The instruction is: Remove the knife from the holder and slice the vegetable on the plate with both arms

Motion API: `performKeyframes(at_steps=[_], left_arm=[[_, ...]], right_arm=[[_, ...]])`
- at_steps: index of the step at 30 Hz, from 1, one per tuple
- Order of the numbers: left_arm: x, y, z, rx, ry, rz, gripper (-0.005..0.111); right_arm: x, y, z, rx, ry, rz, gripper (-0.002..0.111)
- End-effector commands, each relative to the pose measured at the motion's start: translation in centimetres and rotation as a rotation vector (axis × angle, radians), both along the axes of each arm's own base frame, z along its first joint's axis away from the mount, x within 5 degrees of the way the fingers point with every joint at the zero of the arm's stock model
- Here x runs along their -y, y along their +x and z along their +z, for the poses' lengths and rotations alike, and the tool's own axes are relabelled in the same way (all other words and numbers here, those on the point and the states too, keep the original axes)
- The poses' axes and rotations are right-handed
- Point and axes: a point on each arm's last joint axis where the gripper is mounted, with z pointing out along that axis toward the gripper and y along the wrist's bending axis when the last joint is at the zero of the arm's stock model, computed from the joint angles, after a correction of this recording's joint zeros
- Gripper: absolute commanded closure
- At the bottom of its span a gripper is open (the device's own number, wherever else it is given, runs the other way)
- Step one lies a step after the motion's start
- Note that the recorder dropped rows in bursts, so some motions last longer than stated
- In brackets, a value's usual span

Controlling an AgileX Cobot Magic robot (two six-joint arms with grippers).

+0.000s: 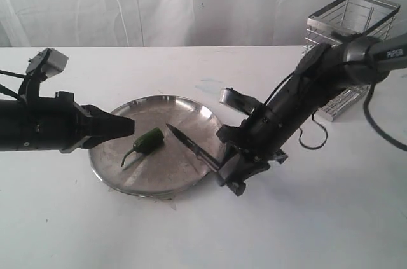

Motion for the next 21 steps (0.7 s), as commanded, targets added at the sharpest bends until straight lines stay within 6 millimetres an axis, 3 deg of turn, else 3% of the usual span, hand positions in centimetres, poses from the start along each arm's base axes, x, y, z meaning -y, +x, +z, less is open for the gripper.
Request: performKeyframes(at_steps=[1, 6, 10, 15, 19, 21], left_arm=[[-0.1, -0.6, 3.1, 0.120, -0.031, 0.000, 0.107], [-0.9, -1.1, 6.3, 0.256, 0.032, 0.078, 0.107], [-1.3, -1.6, 5.8, 0.286, 0.151, 0.069, 0.107], [-1.3, -1.4, 5.7, 0.236, 0.046, 0.136, 0.107], [-0.9, -1.8, 5.1, 0.180, 0.005, 0.140, 0.107], [-0.6, -2.2, 4.4, 0.159, 0.021, 0.131, 0.107]], right_arm=[[1.0, -0.8, 4.7, 0.086, -0.086, -0.010, 0.108], [1.5, -1.9, 9.4, 0.151, -0.096, -0.094, 0.108], [1.1, -4.0, 12.0, 0.158, -0.103, -0.141, 0.108], [0.5, -6.2, 13.2, 0.139, -0.180, -0.211, 0.108], [-0.8, -6.7, 12.2, 0.203, -0.281, -0.271, 0.108], [-2.0, -7.4, 11.8, 0.240, -0.295, -0.216, 0.108]])
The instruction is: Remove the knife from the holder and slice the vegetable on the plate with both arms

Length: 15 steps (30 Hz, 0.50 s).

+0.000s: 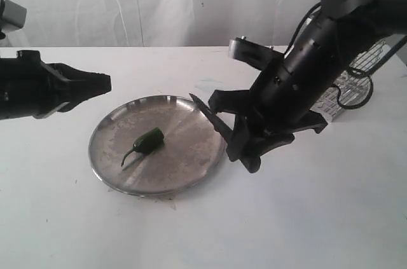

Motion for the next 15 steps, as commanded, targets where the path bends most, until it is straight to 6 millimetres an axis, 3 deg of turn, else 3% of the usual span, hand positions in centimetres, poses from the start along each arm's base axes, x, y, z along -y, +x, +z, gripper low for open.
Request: performKeyframes(at_steps=[1, 6, 12, 15], left_arm=[[0.8, -0.7, -1.2, -0.056, -0.020, -0.007, 0.107], [1.0, 0.2, -2.4, -0.092, 0.001, 0.007, 0.107], [1.7, 0.0, -2.5, -0.043, 0.004, -0.104, 0.107], [2.3, 0.0, -1.5, 0.043, 0.003, -0.196, 0.107]], right_arm=[[-1.9, -1.2, -0.9, 0.070, -0.066, 0.054, 0.108], [-3.5, -1.8, -1.3, 0.144, -0.061, 0.107, 0.108], [-2.7, -0.8, -1.5, 0.241, -0.108, 0.122, 0.108], [-2.9, -1.4, -1.8, 0.228, -0.086, 0.315, 0.108]])
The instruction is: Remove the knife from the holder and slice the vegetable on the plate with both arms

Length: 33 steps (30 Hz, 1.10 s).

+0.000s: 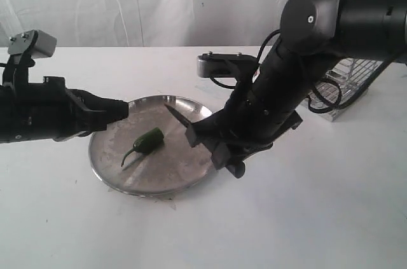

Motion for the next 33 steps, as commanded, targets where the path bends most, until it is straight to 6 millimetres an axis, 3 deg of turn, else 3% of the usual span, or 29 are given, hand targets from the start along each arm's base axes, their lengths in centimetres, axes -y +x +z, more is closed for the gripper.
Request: performKeyframes(at_steps=[1, 8, 13, 19, 23, 33], left_arm=[[1.0, -0.1, 1.5, 0.118, -0.036, -0.137, 0.107], [0.9, 1.2, 1.4, 0.347, 0.213, -0.210, 0.107], [2.0, 4.1, 0.2, 0.331, 0.156, -0.292, 0.107], [2.8, 9.3, -1.8, 0.075, -0.019, -0.185, 0.107], [2.8, 11.4, -3.1, -0.247, -0.240, 0.010, 0.107], [1.6, 12.5, -4.4, -0.231, -0.151, 0.087, 0.107]], right_arm=[[0.2, -0.5, -0.7, -0.006, -0.017, 0.245, 0.108], [-0.3, 1.5, -2.4, 0.114, -0.035, 0.225, 0.108], [-0.9, 2.8, -3.6, 0.175, -0.012, 0.174, 0.108], [-2.0, 4.0, -6.5, 0.135, 0.051, 0.068, 0.108], [-2.1, 4.0, -7.0, 0.119, 0.052, 0.062, 0.108], [-3.1, 3.2, -7.1, 0.107, 0.050, 0.096, 0.108]])
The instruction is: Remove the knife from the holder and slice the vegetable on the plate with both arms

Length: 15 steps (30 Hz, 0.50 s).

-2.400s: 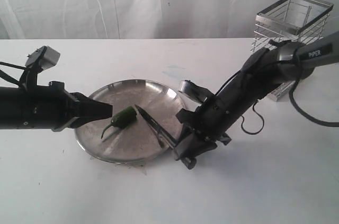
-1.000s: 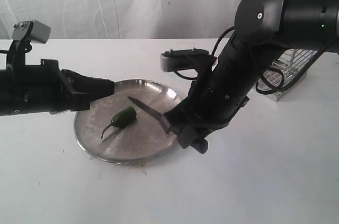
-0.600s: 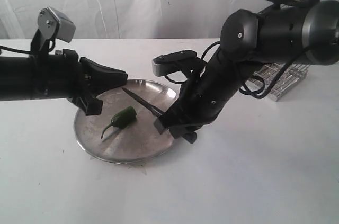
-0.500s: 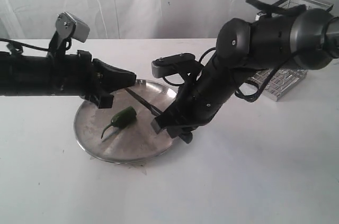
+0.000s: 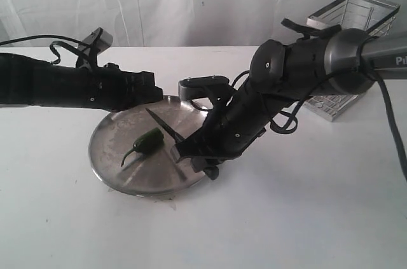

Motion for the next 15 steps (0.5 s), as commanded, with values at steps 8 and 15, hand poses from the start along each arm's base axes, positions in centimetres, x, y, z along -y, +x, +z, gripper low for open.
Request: performKeyframes(at_steps=[8, 15], left_arm=[[-1.1, 0.2, 0.5, 0.065, 0.002, -0.046, 0.107], [-2.1, 0.8, -0.4, 0.085, 0.138, 0.023, 0.107]], right_arm=[[-0.5, -0.4, -0.1, 0.008, 0.000, 0.022, 0.108], [-0.5, -0.4, -0.1, 0.010, 0.001, 0.021, 0.108]])
